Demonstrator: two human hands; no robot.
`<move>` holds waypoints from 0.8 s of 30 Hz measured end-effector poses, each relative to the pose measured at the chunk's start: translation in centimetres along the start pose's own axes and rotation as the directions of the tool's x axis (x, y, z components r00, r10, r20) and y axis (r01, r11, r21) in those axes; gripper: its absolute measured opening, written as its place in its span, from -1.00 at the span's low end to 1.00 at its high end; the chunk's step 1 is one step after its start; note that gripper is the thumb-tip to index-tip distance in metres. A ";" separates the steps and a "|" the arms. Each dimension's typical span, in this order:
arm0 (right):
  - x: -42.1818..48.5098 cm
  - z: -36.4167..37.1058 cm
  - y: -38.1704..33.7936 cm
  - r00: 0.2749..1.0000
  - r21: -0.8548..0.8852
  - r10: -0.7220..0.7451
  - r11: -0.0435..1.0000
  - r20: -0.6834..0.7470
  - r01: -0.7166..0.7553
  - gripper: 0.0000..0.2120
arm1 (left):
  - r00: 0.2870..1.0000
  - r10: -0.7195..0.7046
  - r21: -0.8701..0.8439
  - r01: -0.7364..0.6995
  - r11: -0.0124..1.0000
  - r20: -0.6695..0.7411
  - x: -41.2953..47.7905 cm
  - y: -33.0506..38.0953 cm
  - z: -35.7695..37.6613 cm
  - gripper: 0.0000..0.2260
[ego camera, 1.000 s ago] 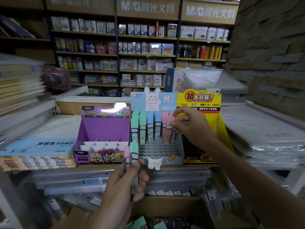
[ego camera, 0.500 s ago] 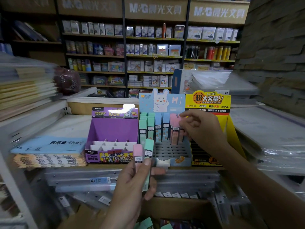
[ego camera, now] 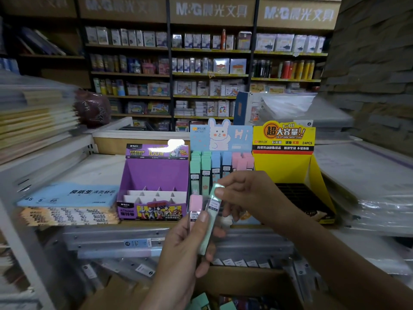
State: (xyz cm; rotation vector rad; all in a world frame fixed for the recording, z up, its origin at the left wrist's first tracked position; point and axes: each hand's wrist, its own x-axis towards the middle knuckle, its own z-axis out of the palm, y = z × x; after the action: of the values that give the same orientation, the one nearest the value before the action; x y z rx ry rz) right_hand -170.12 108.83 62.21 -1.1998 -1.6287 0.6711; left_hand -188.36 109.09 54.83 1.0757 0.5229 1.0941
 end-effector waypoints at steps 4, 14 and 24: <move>0.1 -0.7 -0.2 0.997 0.192 0.000 0.981 -0.081 0.015 -0.89 | 0.998 -0.022 -0.040 0.020 0.999 -0.056 0.1 0.2 -1.0 -0.64; 1.6 -2.4 -0.6 0.955 0.107 -0.063 0.989 -0.289 0.098 -0.84 | 0.991 0.053 -0.003 -0.053 0.999 -0.125 0.2 0.5 -3.1 -0.68; 3.7 -1.9 0.4 0.939 -0.047 -0.106 0.994 -0.328 0.096 -0.87 | 0.961 0.185 0.019 -0.185 0.983 -0.206 0.0 0.6 -4.9 -0.79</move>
State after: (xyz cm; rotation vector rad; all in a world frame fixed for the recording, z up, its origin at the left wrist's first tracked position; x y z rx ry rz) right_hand -168.35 112.21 63.99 -1.1715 -1.4094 0.3575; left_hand -192.53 111.28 53.31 1.0315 0.5953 1.3809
